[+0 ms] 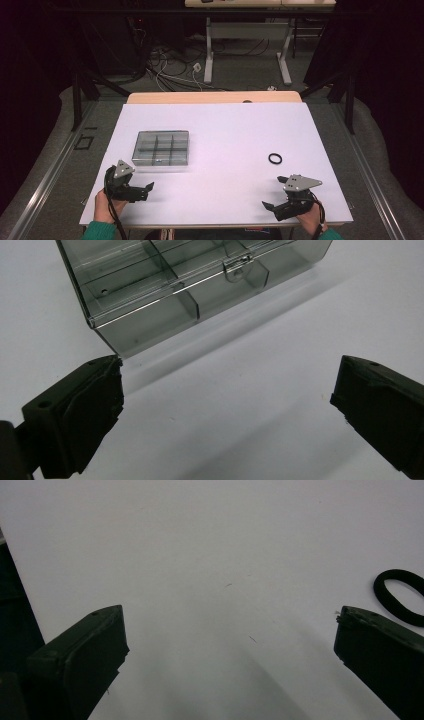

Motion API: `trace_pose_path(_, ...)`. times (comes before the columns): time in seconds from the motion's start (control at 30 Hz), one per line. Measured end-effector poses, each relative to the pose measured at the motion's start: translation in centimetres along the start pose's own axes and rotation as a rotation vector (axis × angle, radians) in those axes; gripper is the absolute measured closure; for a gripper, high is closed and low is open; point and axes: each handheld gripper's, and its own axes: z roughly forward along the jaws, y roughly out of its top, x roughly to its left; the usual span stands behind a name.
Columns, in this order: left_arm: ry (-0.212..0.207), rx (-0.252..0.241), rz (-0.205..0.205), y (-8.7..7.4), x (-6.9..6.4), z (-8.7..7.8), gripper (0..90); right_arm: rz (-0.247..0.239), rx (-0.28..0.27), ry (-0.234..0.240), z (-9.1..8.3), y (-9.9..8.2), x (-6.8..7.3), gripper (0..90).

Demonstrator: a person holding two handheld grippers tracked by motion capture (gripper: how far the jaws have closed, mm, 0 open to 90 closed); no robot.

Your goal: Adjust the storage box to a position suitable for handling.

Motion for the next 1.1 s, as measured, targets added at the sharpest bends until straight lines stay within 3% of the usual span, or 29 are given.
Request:
trace_pose_path(0.23, 0.006, 0.016, 0.001, 0.6, 0.6, 0.0, 0.0, 0.001, -0.012, -0.002, 0.2, -0.1, 0.0, 0.1)
trace_pose_path(0.37, 0.006, 0.013, -0.021, 0.8, 1.1, 0.0, 0.0, 0.003, -0.008, -0.002, 0.2, -0.1, -0.1, 0.1)
trace_pose_path(0.47, 0.021, -0.004, -0.044, 1.1, 1.6, -0.1, 0.0, 0.011, 0.003, 0.002, 0.2, -0.1, -0.1, 0.1)
trace_pose_path(1.1, 0.1, -0.035, -0.089, 2.9, 4.6, -0.1, 0.0, 0.003, 0.016, 0.007, 0.5, -0.1, -0.2, 0.1)
